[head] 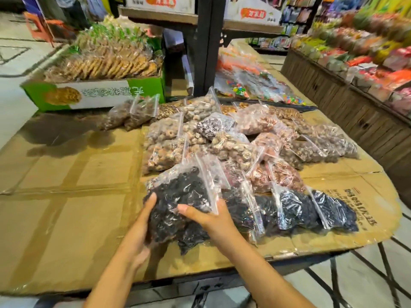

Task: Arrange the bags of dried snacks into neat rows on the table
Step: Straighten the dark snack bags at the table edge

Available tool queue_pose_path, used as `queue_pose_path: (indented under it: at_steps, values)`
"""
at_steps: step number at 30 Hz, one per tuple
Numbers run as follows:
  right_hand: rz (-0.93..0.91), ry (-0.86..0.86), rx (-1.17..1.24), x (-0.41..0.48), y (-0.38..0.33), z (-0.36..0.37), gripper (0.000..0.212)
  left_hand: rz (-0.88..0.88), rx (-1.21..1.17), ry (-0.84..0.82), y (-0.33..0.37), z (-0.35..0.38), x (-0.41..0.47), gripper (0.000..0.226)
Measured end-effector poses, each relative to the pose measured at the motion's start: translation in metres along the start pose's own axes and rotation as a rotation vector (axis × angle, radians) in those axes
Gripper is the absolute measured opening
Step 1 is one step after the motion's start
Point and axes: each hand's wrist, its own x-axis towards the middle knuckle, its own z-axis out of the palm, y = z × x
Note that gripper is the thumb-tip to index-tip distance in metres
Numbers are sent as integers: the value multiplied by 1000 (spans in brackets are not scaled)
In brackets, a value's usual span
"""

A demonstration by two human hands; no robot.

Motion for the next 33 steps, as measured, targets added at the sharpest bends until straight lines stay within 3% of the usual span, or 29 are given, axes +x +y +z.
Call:
queue_pose_path:
  at_steps: [2, 3, 5, 7, 8, 10, 12, 13, 17, 20, 25, 28, 33]
  values:
    - [-32, 6, -124, 1, 2, -6, 51, 124, 25, 67, 3, -16, 0, 97]
    - [-74, 36, -181, 4, 6, -10, 60, 180, 64, 101, 6, -24, -2, 96]
    - [-162, 96, -329, 11, 12, -21, 67, 237, 197, 157, 14, -38, -3, 69]
    - [-202, 125, -708, 19, 17, -34, 77, 236, 461, 232, 19, -52, 3, 39]
    - [-218, 118, -923, 25, 21, -40, 84, 208, 640, 271, 21, -60, 7, 35]
    - [-200, 100, -1178, 31, 30, -43, 96, 83, 1081, 311, 18, -79, 16, 63]
    - [-174, 118, -1183, 35, 40, -40, 101, -6, 1478, 381, 8, -92, 22, 101]
    - [-173, 139, -1158, 37, 44, -40, 102, -9, 1558, 411, 3, -94, 23, 112]
    - [-169, 228, -1026, 46, 50, -43, 96, 141, 1503, 346, -4, -79, 21, 129]
    - [-138, 232, -993, 49, 51, -44, 84, 290, 1664, 135, -4, -79, 23, 141]
    - [-150, 213, -1036, 53, 53, -45, 63, 360, 1781, 32, 6, -86, 34, 137]
    - [-168, 221, -1047, 55, 57, -46, 62, 400, 1661, -7, 15, -94, 36, 125]
    - [-162, 223, -1036, 54, 57, -47, 59, 431, 1265, 32, -4, -77, 24, 106]
